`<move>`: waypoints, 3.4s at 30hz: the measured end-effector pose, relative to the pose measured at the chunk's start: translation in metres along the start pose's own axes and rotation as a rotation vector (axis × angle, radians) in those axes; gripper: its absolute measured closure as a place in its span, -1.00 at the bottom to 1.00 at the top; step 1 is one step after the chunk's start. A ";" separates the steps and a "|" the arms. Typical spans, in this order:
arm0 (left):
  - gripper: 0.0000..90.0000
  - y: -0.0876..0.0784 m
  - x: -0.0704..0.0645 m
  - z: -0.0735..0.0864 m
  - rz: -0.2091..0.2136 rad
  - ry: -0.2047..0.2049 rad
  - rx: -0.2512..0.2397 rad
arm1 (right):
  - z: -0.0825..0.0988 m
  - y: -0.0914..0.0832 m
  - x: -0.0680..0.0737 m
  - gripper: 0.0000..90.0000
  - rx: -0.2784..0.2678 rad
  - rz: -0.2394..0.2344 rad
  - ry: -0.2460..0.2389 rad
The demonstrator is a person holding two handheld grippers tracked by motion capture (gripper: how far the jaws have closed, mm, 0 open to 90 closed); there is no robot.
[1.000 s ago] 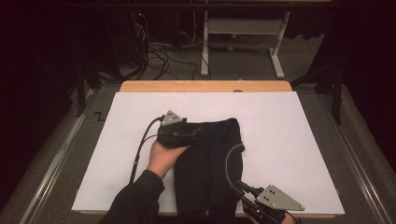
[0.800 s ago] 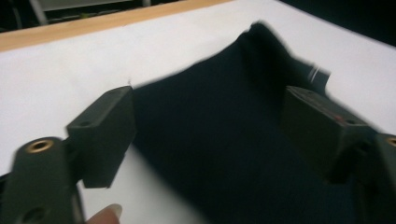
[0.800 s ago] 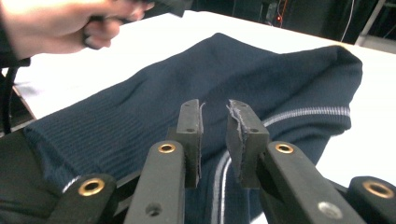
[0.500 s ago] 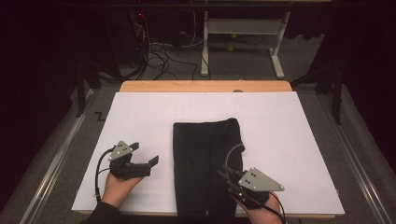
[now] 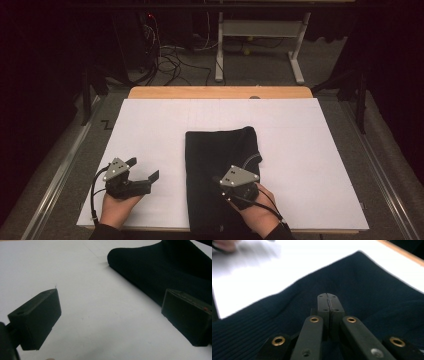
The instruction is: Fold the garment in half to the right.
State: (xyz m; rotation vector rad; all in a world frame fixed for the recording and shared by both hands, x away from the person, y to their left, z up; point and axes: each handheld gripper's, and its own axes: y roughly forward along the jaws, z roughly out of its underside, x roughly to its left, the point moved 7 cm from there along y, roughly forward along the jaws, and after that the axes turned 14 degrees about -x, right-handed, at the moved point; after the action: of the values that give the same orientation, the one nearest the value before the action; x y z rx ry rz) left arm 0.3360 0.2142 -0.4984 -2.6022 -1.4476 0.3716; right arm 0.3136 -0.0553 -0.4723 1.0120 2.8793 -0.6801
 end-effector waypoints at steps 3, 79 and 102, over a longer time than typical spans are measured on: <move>-0.99 0.001 0.000 0.000 0.005 -0.007 0.004 | 0.012 0.007 -0.006 1.00 0.079 0.012 -0.030; -1.00 -0.002 -0.010 -0.003 0.101 0.024 -0.061 | 0.100 -0.165 -0.156 -1.00 -0.321 0.430 0.329; -1.00 0.000 -0.017 -0.007 0.112 0.047 -0.078 | 0.096 -0.154 -0.144 -1.00 -0.285 0.405 0.243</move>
State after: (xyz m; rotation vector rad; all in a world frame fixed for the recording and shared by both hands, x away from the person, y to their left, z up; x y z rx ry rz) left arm 0.3289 0.1995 -0.4893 -2.7413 -1.3316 0.2697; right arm 0.3230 -0.2865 -0.4764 1.6507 2.7037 -0.1246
